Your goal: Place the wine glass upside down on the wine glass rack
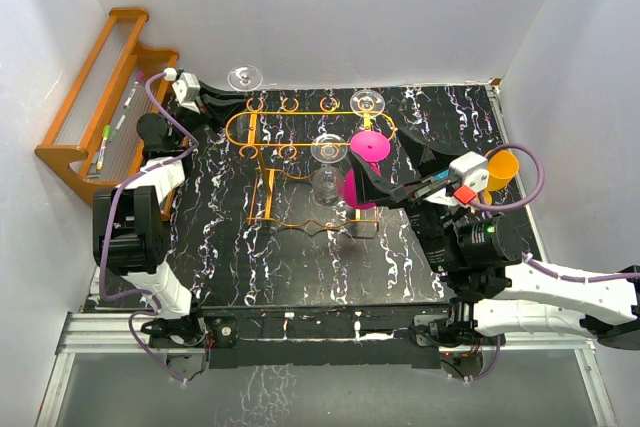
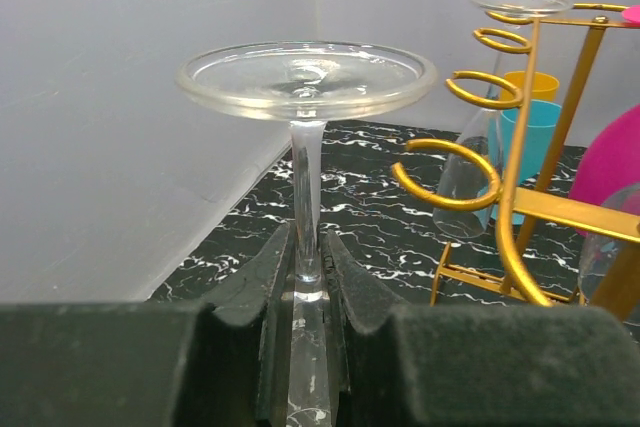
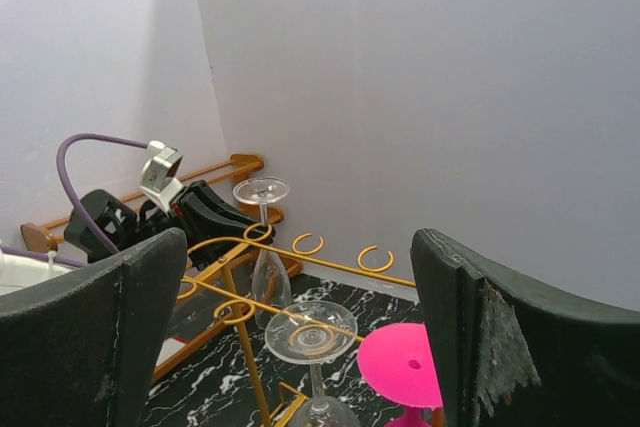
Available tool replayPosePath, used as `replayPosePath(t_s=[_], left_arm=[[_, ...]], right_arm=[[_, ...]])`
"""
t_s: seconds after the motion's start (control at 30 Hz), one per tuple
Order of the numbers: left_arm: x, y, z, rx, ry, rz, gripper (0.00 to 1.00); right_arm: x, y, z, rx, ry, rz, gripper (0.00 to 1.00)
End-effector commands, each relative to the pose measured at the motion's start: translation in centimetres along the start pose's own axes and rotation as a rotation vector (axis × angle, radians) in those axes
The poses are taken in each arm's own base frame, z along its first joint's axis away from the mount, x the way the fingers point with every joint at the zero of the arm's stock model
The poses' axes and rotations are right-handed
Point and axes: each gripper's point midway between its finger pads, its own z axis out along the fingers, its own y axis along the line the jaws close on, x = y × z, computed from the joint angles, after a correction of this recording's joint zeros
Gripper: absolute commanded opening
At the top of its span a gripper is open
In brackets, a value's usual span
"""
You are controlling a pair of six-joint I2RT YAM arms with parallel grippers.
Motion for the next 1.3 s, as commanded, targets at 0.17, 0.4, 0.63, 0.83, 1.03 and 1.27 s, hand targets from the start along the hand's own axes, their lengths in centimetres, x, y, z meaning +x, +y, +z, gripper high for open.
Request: replayPosePath(t_s=[0.17, 0.4, 0.63, 0.83, 1.03, 1.27], left_arm=[[-2.2, -3.7, 2.0, 0.096, -0.052, 0.112, 0.00], [-2.8, -4.4, 1.9, 0.091, -0.063, 0.123, 0.00], [-3.3, -4.0, 1.9, 0.063, -0.072, 0.158, 0.00], [-4.1, -4.7, 1.6, 0.054, -0.092, 0.150, 0.00], [-4.3, -5.4, 1.0, 0.046, -0.092, 0.208, 0.00], [-4.7, -5.7, 0.4, 0.002, -0.121, 0.260, 0.00]], right_arm=[[-3.3, -0.4, 0.6, 0.014, -0.053, 0.119, 0.98], [-2.8, -0.4, 0.5, 0.020, -0.041, 0.119, 0.98], [-2.6, -0.5, 0.4, 0.024, -0.039, 0.128, 0.98], [-2.6, -0.7, 0.3, 0.039, -0.043, 0.136, 0.98], [-2.8, -0.9, 0.3, 0.047, -0.048, 0.156, 0.99], [-2.7, -0.7, 0.5, 0.047, -0.046, 0.161, 0.98]])
